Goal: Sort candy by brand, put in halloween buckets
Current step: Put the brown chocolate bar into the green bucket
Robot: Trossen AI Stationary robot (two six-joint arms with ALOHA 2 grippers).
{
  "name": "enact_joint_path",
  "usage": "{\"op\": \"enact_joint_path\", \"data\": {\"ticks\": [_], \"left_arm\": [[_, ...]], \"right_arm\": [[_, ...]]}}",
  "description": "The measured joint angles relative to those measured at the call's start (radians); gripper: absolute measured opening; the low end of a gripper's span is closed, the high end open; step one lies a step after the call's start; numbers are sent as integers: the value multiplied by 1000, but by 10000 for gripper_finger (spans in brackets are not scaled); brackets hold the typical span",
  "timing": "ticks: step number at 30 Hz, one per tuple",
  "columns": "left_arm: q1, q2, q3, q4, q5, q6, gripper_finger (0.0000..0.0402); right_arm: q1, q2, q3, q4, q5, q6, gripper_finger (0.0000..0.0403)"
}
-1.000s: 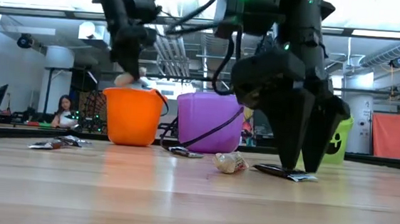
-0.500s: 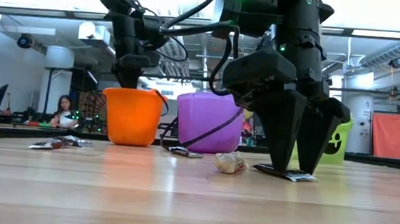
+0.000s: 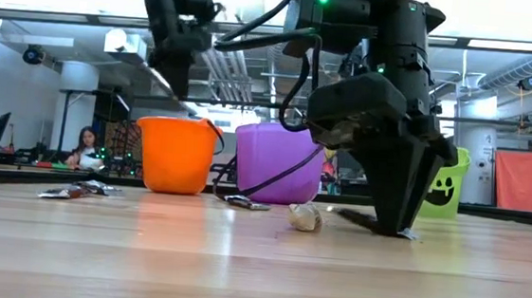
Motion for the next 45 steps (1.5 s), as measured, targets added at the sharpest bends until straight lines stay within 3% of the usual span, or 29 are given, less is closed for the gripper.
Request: {"op": "enact_joint_path", "data": {"ticks": [5, 10, 18, 27, 35, 39, 45], "left_arm": [[-25, -61, 81, -68, 55, -22, 122], [-65, -138, 103, -71, 147, -65, 121], [-181, -247, 62, -95, 218, -142, 120], [-385, -354, -157, -94, 236, -608, 120], [-589, -401, -389, -88, 166, -1125, 120], [-628, -387, -474, -71, 120, -1256, 120], [-629, -347, -552, 7, 121, -1331, 140]], "right_arm": [[-4, -34, 0, -29, 1, -22, 19], [-23, -115, -9, -76, 8, -35, 12], [-115, -363, -6, -172, 35, -78, 9], [-424, -589, -4, -252, 194, -179, 9], [-737, -592, -4, -458, 211, -280, 9], [-820, -568, -4, -511, 218, -335, 20], [-853, -568, -4, -508, 215, -420, 75]]}}
